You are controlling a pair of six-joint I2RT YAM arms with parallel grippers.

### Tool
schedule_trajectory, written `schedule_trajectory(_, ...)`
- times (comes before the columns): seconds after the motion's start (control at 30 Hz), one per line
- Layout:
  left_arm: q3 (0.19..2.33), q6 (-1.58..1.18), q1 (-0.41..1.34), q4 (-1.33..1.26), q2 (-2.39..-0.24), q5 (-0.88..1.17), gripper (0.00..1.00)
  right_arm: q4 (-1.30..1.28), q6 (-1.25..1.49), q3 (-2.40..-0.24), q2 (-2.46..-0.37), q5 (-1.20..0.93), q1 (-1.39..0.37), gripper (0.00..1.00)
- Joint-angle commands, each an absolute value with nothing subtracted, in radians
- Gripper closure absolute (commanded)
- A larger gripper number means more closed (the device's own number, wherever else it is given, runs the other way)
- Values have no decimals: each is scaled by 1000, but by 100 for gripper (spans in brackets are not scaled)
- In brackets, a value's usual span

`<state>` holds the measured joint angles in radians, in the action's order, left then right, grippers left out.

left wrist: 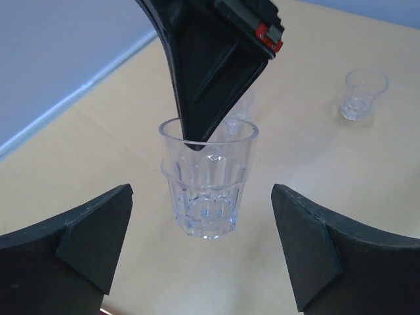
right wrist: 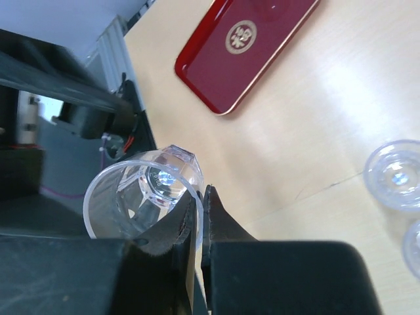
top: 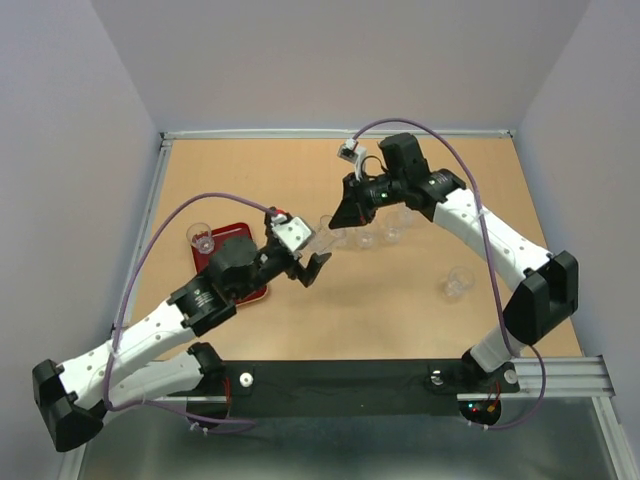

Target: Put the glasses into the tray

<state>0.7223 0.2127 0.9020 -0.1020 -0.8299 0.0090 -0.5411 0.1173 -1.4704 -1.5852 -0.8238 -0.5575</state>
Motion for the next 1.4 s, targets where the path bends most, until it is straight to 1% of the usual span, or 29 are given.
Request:
schedule_trajectory(0.0,732,218,905,-129,-698,-138,1,-540,60,-1560,-1629,-749,-563,100)
schedule_trajectory(0.07,721,212,905,-112,-614,-187,1,-538,43,-1581,-1672,-692,-566,99)
schedule_trajectory(0.1,716,206,905,-109,-556,-246,1,-538,38,-1604,-1690,-666,-569,100)
schedule_trajectory(0.17,701,178,905,-104,-503,-310,1,-537,28,-1650,-1748,-598,-587,100)
schedule_trajectory(0.37,661,144,905,-81,-365,-527,1,-519,57,-1795,-1914,-407,-712,100)
schedule_trajectory(0.5,621,141,905,-78,-281,-604,1,-509,87,-1931,-2075,-298,-781,99)
schedule_trajectory(0.57,595,143,905,-89,-249,-626,1,-505,87,-2008,-2121,-233,-822,100)
schedule_trajectory(0.73,572,144,905,-112,-140,-718,1,-473,100,-2143,-2247,-183,-887,100)
schedule_trajectory(0.93,555,114,904,-110,-25,-770,1,-443,115,-2321,-2401,-91,-940,100)
schedule_trajectory(1.03,557,112,893,-114,-6,-776,1,-430,110,-2377,-2460,-51,-959,100)
schedule_trajectory(1.37,551,121,873,-120,-15,-744,1,-333,60,-2474,-2565,121,-995,99)
